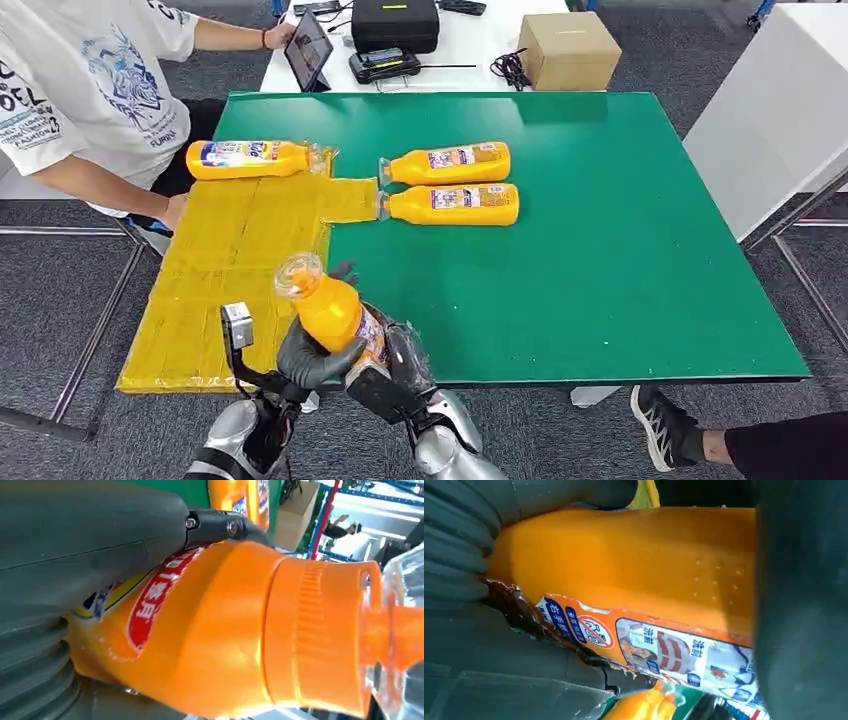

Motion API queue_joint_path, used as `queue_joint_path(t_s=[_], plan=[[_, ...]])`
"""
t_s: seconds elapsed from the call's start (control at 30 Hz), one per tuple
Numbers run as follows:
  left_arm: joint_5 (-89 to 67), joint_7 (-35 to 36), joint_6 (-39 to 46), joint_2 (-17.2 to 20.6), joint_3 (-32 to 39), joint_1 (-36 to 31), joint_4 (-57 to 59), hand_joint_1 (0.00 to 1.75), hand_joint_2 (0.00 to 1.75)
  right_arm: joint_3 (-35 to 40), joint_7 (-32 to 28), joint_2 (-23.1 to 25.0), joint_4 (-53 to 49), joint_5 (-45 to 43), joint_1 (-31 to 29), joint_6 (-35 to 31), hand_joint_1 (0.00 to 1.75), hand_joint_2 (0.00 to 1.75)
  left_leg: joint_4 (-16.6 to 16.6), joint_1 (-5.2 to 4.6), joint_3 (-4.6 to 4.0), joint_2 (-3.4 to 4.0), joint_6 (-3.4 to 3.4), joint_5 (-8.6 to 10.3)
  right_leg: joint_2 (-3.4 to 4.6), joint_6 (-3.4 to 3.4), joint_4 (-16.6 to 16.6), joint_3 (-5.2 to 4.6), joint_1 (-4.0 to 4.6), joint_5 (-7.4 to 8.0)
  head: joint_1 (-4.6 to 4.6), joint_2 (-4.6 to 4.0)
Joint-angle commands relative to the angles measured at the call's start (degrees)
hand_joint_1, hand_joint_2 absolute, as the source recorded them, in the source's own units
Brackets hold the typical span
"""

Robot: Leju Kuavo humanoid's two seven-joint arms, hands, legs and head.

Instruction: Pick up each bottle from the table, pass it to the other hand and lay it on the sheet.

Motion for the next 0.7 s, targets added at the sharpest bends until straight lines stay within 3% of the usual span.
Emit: queue_joint_path(t_s=[0.03, 0.7], plan=[[-1.1, 0.5, 0.7, 0.0, -2.2, -3.7, 4.6, 1.75, 1.75, 8.6, 1.2, 1.9, 7.9, -0.2, -3.4, 2.7, 1.75, 1.75, 0.0, 0.01, 0.13, 0.02, -0.03, -0.05, -0.02, -0.06, 0.0, 0.13, 0.02, -0.05, 0.0, 0.0], [-1.1, 0.0, 1.3, -0.5, -1.3, -3.8, 4.7, 1.75, 1.75, 9.5, 1.7, 1.9, 9.1, -0.9, -3.8, 2.8, 1.75, 1.75, 0.0, 0.02, 0.11, -0.06, -0.03, -0.04, -0.1, -0.05, 0.0, 0.12, 0.03, -0.06, 0.0, 0.0]])
